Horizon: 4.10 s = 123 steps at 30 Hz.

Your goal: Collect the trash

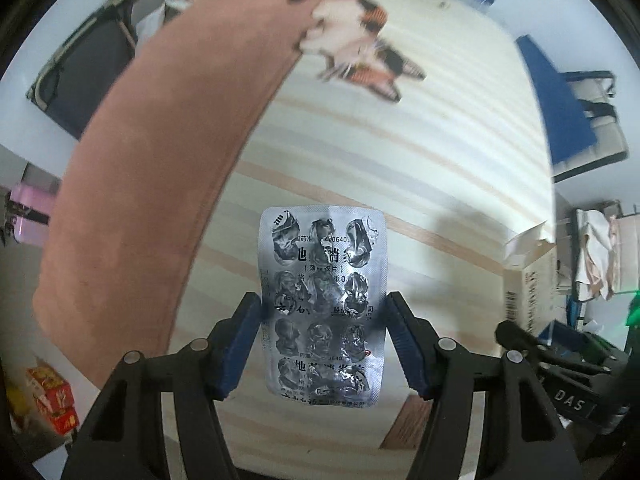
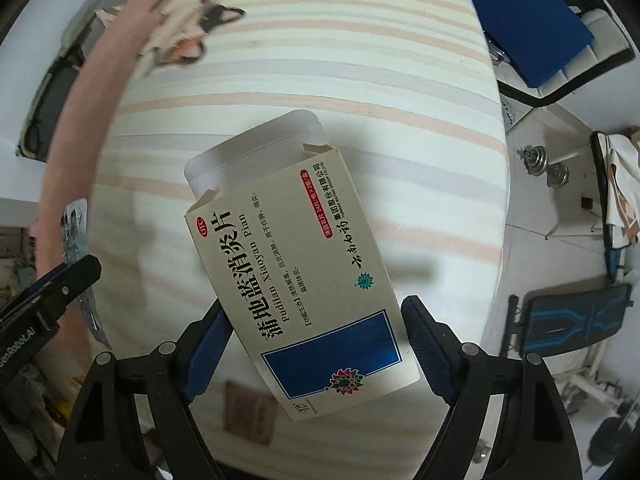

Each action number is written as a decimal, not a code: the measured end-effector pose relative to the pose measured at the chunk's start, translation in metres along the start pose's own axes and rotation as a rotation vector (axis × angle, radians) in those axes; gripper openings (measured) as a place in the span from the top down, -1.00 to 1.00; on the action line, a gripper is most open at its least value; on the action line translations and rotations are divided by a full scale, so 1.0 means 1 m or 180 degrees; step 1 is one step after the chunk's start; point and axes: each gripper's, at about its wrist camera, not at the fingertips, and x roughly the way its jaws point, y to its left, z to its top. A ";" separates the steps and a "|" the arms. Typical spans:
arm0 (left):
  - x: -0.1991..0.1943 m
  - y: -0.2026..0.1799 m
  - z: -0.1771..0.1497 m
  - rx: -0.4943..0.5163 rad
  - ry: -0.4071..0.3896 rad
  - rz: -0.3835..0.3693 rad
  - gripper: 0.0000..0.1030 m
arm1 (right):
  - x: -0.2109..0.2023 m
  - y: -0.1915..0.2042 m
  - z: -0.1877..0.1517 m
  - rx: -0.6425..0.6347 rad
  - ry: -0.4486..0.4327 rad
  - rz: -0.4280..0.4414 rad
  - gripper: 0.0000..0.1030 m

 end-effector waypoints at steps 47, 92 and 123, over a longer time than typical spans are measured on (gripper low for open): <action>0.333 0.219 -0.346 0.0185 0.1190 -0.0171 -0.94 | 0.479 0.144 -0.530 0.3169 0.0610 0.1284 -1.00; -0.277 0.192 -0.385 0.0830 -0.0136 -0.0871 -0.94 | -0.236 0.271 -0.591 0.0498 -0.0733 0.0524 -1.00; -0.340 0.187 -0.407 0.0833 -0.0368 -0.1045 -1.00 | -0.310 0.289 -0.606 0.0298 -0.0909 0.0634 -1.00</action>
